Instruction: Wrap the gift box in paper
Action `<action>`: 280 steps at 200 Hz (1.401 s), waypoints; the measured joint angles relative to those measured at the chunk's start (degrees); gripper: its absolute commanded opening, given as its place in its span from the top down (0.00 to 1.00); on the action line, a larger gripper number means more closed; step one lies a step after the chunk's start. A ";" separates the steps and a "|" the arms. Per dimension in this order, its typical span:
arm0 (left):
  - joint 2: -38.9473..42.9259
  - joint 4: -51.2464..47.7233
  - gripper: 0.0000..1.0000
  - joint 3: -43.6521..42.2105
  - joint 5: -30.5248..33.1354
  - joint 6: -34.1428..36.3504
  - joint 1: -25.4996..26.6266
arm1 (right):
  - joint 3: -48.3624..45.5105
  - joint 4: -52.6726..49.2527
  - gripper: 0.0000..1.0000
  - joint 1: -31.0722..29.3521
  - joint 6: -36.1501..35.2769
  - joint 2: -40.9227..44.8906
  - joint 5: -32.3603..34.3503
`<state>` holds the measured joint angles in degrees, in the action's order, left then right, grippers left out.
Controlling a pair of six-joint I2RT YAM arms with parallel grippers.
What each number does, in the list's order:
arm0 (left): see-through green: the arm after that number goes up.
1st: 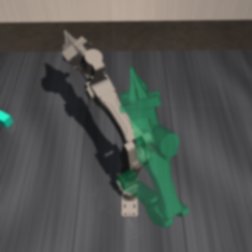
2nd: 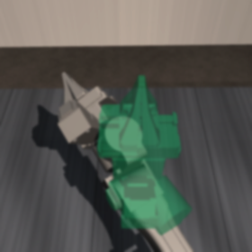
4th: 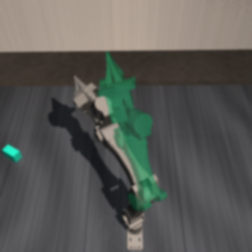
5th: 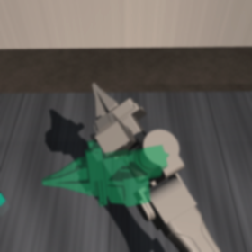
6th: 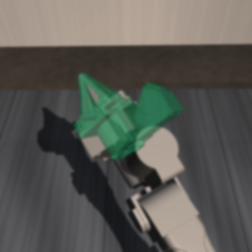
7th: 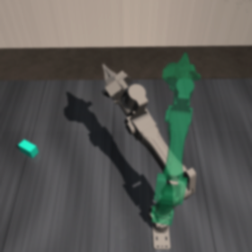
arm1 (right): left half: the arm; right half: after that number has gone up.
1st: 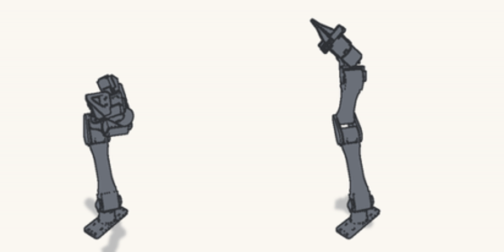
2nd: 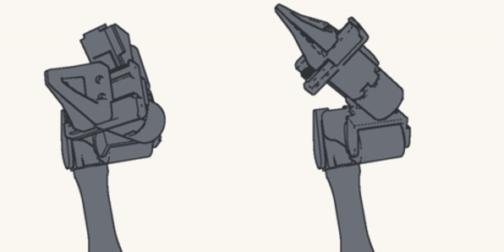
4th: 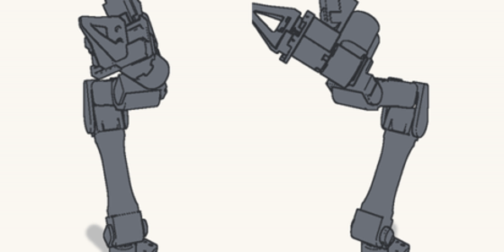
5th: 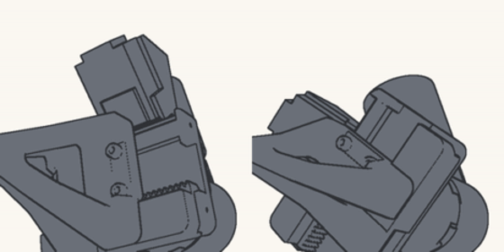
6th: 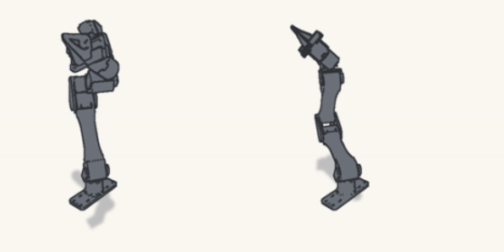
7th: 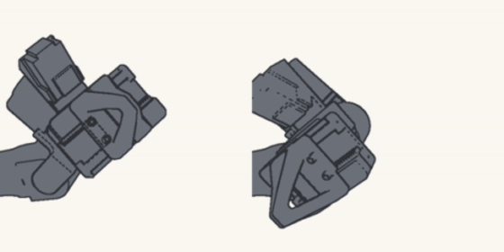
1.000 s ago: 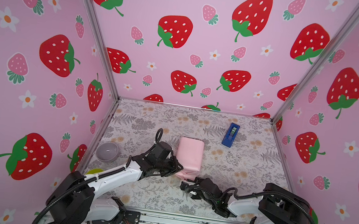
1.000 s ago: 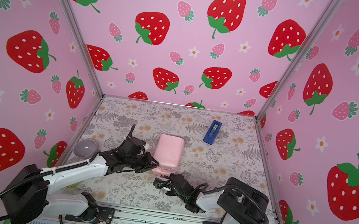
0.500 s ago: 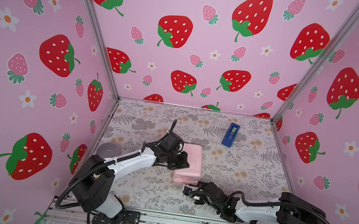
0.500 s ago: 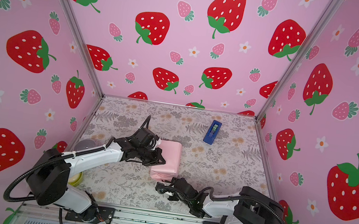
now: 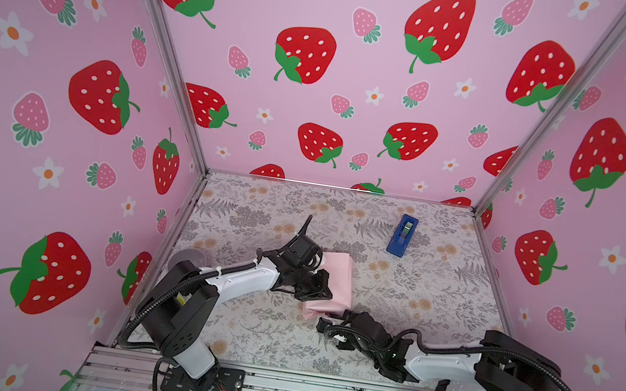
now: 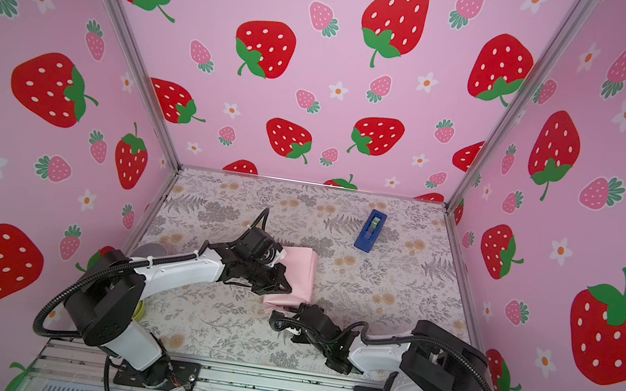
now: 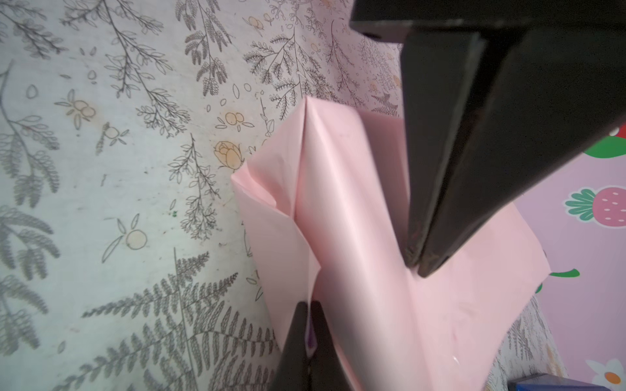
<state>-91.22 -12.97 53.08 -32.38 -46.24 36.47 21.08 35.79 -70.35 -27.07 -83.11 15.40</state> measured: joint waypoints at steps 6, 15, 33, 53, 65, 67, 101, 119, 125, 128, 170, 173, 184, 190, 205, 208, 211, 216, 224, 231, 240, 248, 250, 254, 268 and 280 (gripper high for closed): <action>0.00 0.13 0.93 -0.07 -0.09 0.00 -0.04 | 0.26 -0.11 1.00 0.31 0.00 -0.20 0.00; 0.00 0.42 0.93 -0.15 -0.20 -0.02 -0.11 | 0.59 -0.28 1.00 0.63 0.00 -0.48 -0.17; -0.02 0.98 0.93 -0.31 -0.07 0.00 -0.15 | 1.42 -0.72 1.00 0.90 -0.02 -1.25 -0.44; -0.07 1.46 0.93 -0.31 0.39 0.07 -0.20 | 2.49 -1.03 1.00 1.11 -0.02 -2.27 -0.59; -0.07 1.57 0.93 -0.31 0.52 0.22 -0.20 | 2.99 -1.29 1.00 1.14 -0.02 -2.71 -0.59; -0.07 1.57 0.93 -0.31 0.57 0.31 -0.20 | 3.04 -1.33 1.00 1.14 -0.02 -2.75 -0.59; 1.64 -2.05 0.88 0.35 3.21 3.56 -0.09 | 3.10 -1.29 1.00 1.16 0.07 -2.75 -0.68; 4.48 -8.52 0.78 1.86 7.74 7.54 0.02 | 3.08 -1.14 1.00 1.40 0.22 -2.71 -0.66; 5.46 -10.73 0.72 2.60 9.51 8.98 0.02 | 3.08 -1.16 1.00 1.51 0.24 -2.64 -0.66; 6.14 -12.02 0.71 3.19 10.64 10.51 0.02 | 3.08 -1.16 1.00 1.55 0.26 -2.62 -0.63; 17.09 -18.27 0.33 7.04 22.36 23.80 -0.59 | 1.95 -0.39 1.00 2.38 0.46 -1.68 -0.98; 17.97 -18.29 0.31 7.02 22.97 24.90 -0.66 | 1.86 -0.35 1.00 2.40 0.48 -1.66 -1.09; 20.37 -17.79 0.30 6.69 24.59 28.22 -0.87 | 1.55 -0.07 1.00 2.54 0.48 -1.66 -1.22; 21.33 -17.35 0.30 6.29 25.05 29.97 -0.92 | 1.46 0.09 1.00 2.58 0.48 -1.64 -1.33; 22.71 -15.61 0.32 4.46 25.33 34.73 -0.90 | 1.36 0.15 1.00 2.64 0.48 -1.44 -1.57; 22.84 -15.17 0.32 3.91 25.31 35.78 -0.79 | 1.33 0.17 1.00 2.64 0.48 -1.38 -1.66; 22.91 -14.73 0.31 3.32 25.40 36.72 -0.70 | 1.33 0.17 1.00 2.67 0.48 -1.36 -1.70; 22.99 -13.86 0.30 2.25 25.55 38.42 -0.39 | 1.33 0.17 1.00 2.75 0.48 -1.29 -1.81; 23.26 -12.02 0.29 0.11 26.14 41.07 0.44 | 1.33 0.22 1.00 2.78 0.48 -1.22 -1.92; 23.74 -10.12 0.26 -2.43 26.84 43.85 1.68 | 1.33 0.24 1.00 2.86 0.46 -1.22 -1.99; 24.83 -7.30 0.23 -6.03 27.65 47.65 3.45 | 1.33 0.26 1.00 2.91 0.44 -1.22 -2.10; 26.10 -4.90 0.21 -9.33 28.20 51.45 4.94 | 1.33 0.28 1.00 2.99 0.44 -1.22 -2.23; 26.45 -4.26 0.21 -10.27 28.24 52.41 5.40 | 1.33 0.31 1.00 3.02 0.42 -1.22 -2.25; 27.08 -3.30 0.17 -11.72 28.37 54.34 6.01 | 1.33 0.33 1.00 3.06 0.42 -1.22 -2.29; 28.68 -0.70 0.14 -15.41 28.92 60.19 6.95 | 1.33 0.39 1.00 3.17 0.42 -1.22 -2.40; 29.29 1.49 0.14 -17.09 29.31 64.54 6.95 | 1.33 0.42 1.00 3.32 0.39 -1.22 -2.56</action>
<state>-61.93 -11.49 35.99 -3.07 18.31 43.42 22.41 36.21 -67.02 -26.68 -84.33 12.84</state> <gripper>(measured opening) 0.863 0.049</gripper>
